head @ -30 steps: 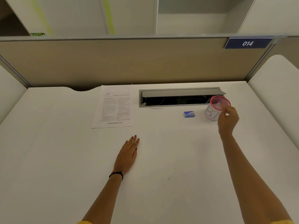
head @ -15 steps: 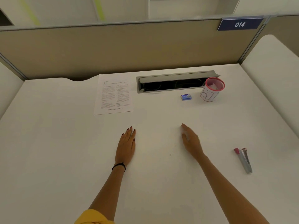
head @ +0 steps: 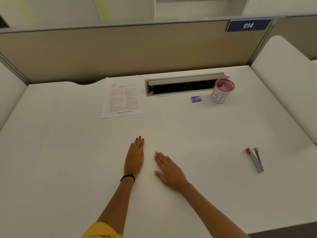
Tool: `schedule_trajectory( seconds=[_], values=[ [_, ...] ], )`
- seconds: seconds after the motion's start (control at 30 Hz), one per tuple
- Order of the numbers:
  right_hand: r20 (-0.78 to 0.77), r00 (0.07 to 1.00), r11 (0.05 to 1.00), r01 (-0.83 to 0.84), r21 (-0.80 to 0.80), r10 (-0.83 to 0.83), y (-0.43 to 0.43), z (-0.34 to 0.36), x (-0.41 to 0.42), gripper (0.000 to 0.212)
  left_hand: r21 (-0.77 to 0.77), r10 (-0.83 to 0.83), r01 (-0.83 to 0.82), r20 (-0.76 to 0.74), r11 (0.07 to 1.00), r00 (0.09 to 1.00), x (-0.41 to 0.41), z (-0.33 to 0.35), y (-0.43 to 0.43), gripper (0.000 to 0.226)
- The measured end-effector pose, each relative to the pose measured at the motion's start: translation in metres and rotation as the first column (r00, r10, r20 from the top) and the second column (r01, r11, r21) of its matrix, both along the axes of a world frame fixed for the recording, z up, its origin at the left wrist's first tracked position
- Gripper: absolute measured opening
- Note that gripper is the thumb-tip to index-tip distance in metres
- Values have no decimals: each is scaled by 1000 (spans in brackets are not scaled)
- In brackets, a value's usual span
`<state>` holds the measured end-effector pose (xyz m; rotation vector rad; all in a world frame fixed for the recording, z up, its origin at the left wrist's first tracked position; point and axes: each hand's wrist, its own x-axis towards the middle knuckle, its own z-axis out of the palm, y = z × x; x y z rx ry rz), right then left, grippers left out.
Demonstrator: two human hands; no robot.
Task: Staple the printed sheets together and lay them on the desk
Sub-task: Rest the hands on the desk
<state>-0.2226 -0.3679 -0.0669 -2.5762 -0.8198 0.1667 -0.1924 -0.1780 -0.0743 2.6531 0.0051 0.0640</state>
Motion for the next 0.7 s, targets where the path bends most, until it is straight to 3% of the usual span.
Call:
schedule_trajectory(
  seconds=[0.17,0.33,0.4,0.53,0.6,0.7],
  values=[
    [-2,995,993,-97,-66,97,19,-2,-24,59,-4,-18,18,30,1000,999,-1,-1,0,46],
    [34,993,993,-114,-26,115,11,-1,-23,47,-9,-12,13,34,1000,999,-1,0,-1,46],
    [32,999,1000,-19,-23,20,0,-5,-11,44,-3,-17,17,35,1000,999,-1,1,-1,47],
    [-22,982,982,189,9,-189,-30,0,8,66,11,-32,32,46,999,998,-2,0,0,47],
    [-55,960,960,276,51,-274,-52,9,11,65,17,-33,32,39,999,999,-2,-1,0,48],
    [11,823,811,557,179,-567,-99,18,14,51,24,-31,30,41,999,999,-1,-2,0,48]
  ],
)
